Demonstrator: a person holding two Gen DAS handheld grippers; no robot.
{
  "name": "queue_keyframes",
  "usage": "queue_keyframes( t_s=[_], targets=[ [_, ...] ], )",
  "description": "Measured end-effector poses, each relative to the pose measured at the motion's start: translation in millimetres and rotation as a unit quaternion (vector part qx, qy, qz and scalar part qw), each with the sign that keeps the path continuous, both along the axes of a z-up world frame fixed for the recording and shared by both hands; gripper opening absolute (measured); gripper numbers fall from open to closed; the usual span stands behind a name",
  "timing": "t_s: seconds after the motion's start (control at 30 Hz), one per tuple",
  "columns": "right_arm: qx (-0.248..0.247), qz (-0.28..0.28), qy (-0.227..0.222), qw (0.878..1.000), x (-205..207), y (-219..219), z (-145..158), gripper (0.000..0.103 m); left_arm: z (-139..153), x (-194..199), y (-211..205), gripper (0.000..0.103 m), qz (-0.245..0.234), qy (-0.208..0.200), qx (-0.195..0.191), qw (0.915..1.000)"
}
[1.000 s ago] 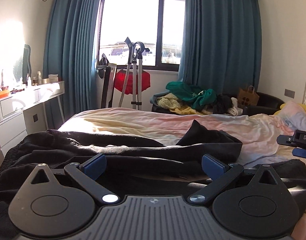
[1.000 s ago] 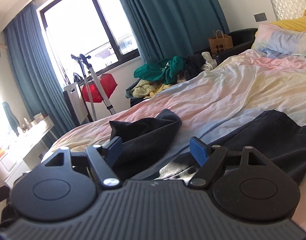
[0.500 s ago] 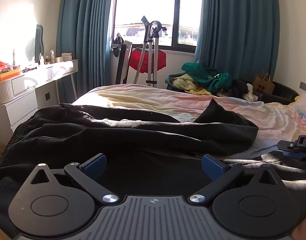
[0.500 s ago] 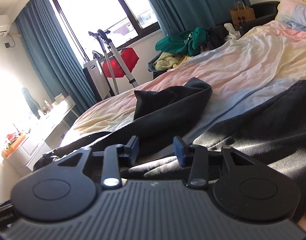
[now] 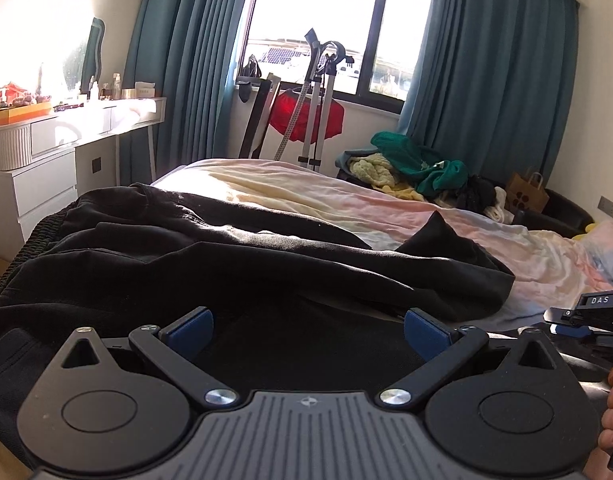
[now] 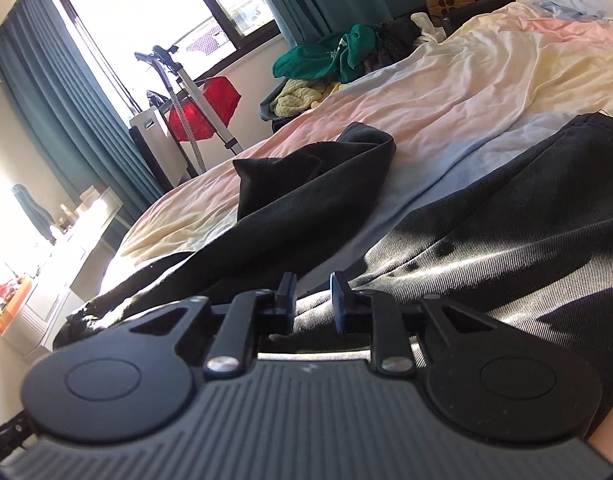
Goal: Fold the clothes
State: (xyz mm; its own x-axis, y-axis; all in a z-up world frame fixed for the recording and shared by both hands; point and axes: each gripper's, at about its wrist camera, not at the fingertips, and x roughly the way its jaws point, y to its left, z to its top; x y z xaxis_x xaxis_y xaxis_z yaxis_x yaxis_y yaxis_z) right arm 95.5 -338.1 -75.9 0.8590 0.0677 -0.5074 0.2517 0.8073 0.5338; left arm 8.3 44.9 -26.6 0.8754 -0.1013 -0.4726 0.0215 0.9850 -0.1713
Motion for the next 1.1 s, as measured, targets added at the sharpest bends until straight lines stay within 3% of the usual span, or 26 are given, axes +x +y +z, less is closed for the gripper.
queue_keyframes(
  t_s=[0.13,0.2,0.23,0.27,0.4,0.53,0.63,0.7,0.77,0.9,1.0,1.03,1.07,1.1],
  targets=[
    [0.025,-0.024,-0.002,0.999,32.0,-10.9,6.1,0.03,-6.1,3.5,6.1,0.103,-0.004,0.016,-0.032,0.9993],
    [0.04,-0.036,-0.001,0.999,57.3,-17.7,5.0,0.048,-10.6,8.0,8.1,0.103,-0.006,0.026,-0.042,0.9988],
    [0.042,-0.042,0.003,0.998,71.3,-20.3,3.2,0.066,-12.9,10.2,8.6,0.103,-0.007,0.029,-0.045,0.9986],
    [0.034,-0.051,0.009,0.998,87.9,-22.4,0.3,0.076,-15.4,12.9,9.2,0.103,-0.008,0.031,-0.047,0.9984],
    [-0.005,-0.089,0.031,0.996,135.5,-33.4,-18.1,0.076,-28.4,27.9,13.4,0.103,-0.003,0.046,-0.056,0.9974],
    [0.0,-0.128,0.048,0.991,178.8,-60.2,-44.5,0.076,-43.4,41.6,20.9,0.103,0.005,0.051,-0.084,0.9951],
    [0.002,-0.138,0.032,0.99,207.3,-80.2,-56.2,0.076,-54.4,48.3,23.8,0.103,0.014,0.052,-0.108,0.9927],
    [-0.005,-0.139,0.03,0.99,225.9,-90.3,-61.7,0.075,-60.3,51.3,19.7,0.103,-0.014,0.045,-0.136,0.9896],
    [-0.006,-0.118,0.017,0.993,243.6,-100.1,-66.8,0.075,-62.7,54.0,9.1,0.103,-0.047,0.028,-0.13,0.99],
    [-0.028,-0.059,0.027,0.997,278.8,-113.9,-73.7,0.068,-67.9,56.4,-13.4,0.103,-0.094,-0.006,-0.092,0.9913],
    [-0.012,0.009,0.02,1.0,295.5,-115.0,-72.8,0.064,-79.8,65.3,-22.1,0.103,-0.118,0.006,-0.104,0.9876],
    [-0.013,0.035,0.016,0.999,299.7,-110.7,-69.8,0.055,-84.4,69.4,-23.3,0.103,-0.126,0.015,-0.116,0.985],
    [-0.04,0.045,0.025,0.998,302.0,-102.2,-64.8,0.031,-89.1,73.2,-23.9,0.103,-0.134,0.025,-0.129,0.9823],
    [-0.074,0.052,0.037,0.995,303.8,-92.8,-59.5,0.013,-92.6,76.1,-24.8,0.103,-0.137,0.034,-0.134,0.981]
  ],
)
